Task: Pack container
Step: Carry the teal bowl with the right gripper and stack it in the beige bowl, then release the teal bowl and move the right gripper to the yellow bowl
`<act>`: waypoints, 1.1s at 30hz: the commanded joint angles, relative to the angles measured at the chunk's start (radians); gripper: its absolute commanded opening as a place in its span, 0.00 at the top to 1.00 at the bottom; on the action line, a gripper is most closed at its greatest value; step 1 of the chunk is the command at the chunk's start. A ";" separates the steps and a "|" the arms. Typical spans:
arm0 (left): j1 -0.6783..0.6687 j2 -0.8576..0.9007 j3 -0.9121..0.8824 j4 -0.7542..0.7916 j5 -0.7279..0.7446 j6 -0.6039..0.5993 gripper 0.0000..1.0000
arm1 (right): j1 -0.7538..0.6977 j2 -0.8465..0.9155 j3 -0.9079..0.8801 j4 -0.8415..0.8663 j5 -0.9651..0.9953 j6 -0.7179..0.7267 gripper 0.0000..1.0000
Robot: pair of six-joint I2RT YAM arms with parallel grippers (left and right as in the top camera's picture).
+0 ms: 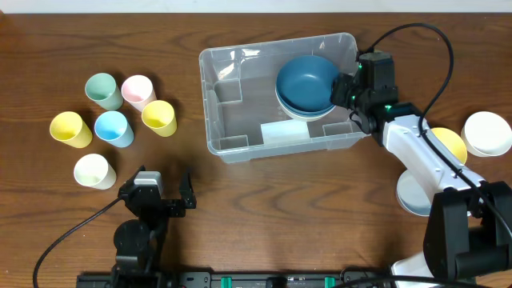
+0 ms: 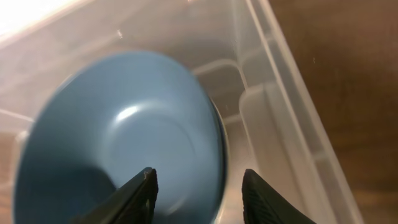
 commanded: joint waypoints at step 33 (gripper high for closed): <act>0.006 -0.006 -0.014 -0.036 0.011 0.013 0.02 | 0.007 -0.085 0.200 -0.644 0.006 -0.071 0.79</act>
